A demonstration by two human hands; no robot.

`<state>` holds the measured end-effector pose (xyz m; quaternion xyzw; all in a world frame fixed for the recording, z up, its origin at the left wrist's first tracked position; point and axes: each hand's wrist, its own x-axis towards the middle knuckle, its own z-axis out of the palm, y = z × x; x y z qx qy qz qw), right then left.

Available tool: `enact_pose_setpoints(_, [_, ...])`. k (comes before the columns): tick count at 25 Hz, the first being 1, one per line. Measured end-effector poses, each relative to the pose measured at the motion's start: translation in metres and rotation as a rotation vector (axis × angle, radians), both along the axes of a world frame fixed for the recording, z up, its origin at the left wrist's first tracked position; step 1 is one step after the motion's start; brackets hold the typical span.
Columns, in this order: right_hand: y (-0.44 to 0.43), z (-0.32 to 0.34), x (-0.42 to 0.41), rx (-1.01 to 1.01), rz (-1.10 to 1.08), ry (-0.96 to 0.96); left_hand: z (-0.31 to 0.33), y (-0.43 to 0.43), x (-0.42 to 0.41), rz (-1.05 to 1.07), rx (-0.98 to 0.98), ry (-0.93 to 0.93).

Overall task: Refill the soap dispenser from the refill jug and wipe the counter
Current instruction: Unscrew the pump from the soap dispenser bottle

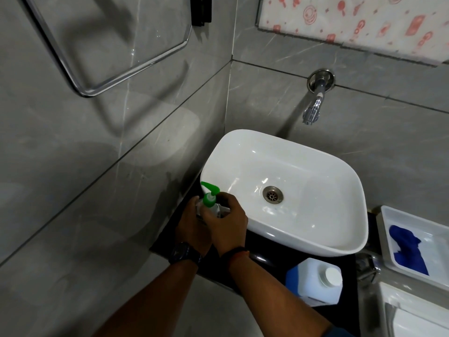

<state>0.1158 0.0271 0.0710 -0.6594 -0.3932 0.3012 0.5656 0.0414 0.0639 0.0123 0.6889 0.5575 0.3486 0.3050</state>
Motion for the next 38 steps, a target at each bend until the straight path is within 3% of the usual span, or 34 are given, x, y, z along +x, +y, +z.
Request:
enact_pose_setpoints(4, [0.002, 0.008, 0.002, 0.061, -0.034, -0.017, 0.011, -0.009, -0.003, 0.165, -0.042, -0.037])
enact_pose_setpoints(9, [0.008, 0.045, 0.006, 0.36, -0.112, -0.046, 0.018, -0.012, -0.003, 0.236, -0.062, -0.136])
enact_pose_setpoints(12, [0.011, 0.068, 0.015, 0.558, -0.157, -0.152, 0.019, -0.012, -0.006, 0.281, -0.029, -0.121])
enact_pose_setpoints(15, [0.009, 0.067, 0.029, 0.615, -0.146, -0.244, 0.015, -0.01, -0.014, 0.317, -0.027, -0.09])
enact_pose_setpoints(17, [0.004, 0.052, 0.036, 0.516, -0.081, -0.252, 0.007, -0.009, -0.02, 0.315, -0.035, -0.096])
enact_pose_setpoints(22, [-0.019, -0.014, 0.046, -0.009, 0.158, -0.428, -0.013, -0.007, -0.035, 0.316, -0.05, -0.137])
enact_pose_setpoints(26, [-0.025, -0.054, 0.056, -0.318, 0.284, -0.488, -0.028, -0.008, -0.031, 0.344, -0.031, -0.176])
enact_pose_setpoints(33, [-0.024, -0.093, 0.047, -0.469, 0.444, -0.793, -0.045, -0.009, -0.033, 0.318, 0.009, -0.151])
enact_pose_setpoints(38, [-0.022, -0.103, 0.041, -0.514, 0.419, -0.826, -0.039, -0.01, -0.034, 0.289, 0.081, -0.088])
